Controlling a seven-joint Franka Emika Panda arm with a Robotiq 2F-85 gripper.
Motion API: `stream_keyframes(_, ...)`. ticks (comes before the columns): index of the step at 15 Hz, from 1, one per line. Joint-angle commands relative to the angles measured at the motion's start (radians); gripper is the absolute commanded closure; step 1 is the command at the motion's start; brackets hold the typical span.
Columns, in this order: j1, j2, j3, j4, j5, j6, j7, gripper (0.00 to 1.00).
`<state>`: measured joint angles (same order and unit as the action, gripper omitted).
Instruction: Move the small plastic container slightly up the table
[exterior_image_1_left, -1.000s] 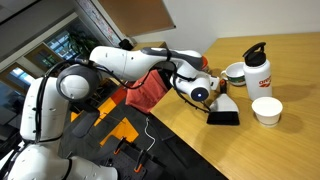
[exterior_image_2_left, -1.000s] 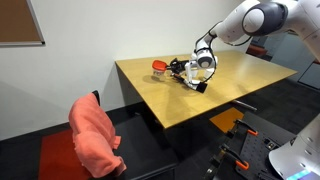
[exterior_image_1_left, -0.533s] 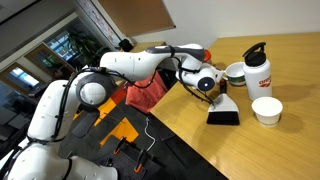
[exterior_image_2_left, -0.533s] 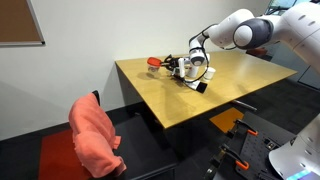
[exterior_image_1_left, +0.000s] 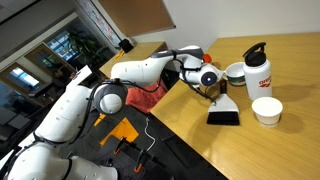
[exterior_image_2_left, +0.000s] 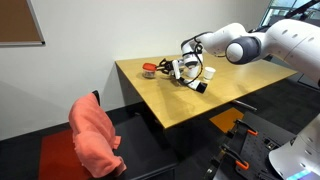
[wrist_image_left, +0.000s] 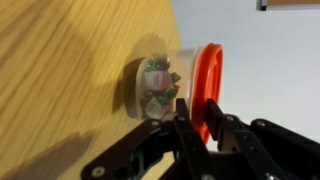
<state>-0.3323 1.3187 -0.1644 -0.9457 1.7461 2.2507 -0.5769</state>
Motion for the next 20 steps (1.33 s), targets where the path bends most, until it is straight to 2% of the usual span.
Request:
stream_keyframes(1,0.011,0.022,-0.006,0.062,-0.036,0.009,0.023,0.46)
stream_keyframes(5,0.009,-0.069,0.004,-0.065,-0.035,-0.012,-0.056,0.15)
stream_keyframes(7,0.011,-0.119,-0.007,-0.141,-0.060,-0.038,-0.054,0.01)
stream_keyframes(14,0.019,-0.339,-0.065,-0.432,-0.226,-0.209,-0.138,0.00)
stream_keyframes(17,0.053,-0.440,-0.110,-0.559,-0.320,-0.198,-0.156,0.00)
stream_keyframes(18,0.035,-0.475,-0.079,-0.597,-0.372,-0.161,-0.158,0.00)
stream_keyframes(20,0.037,-0.545,-0.075,-0.684,-0.425,-0.142,-0.166,0.00)
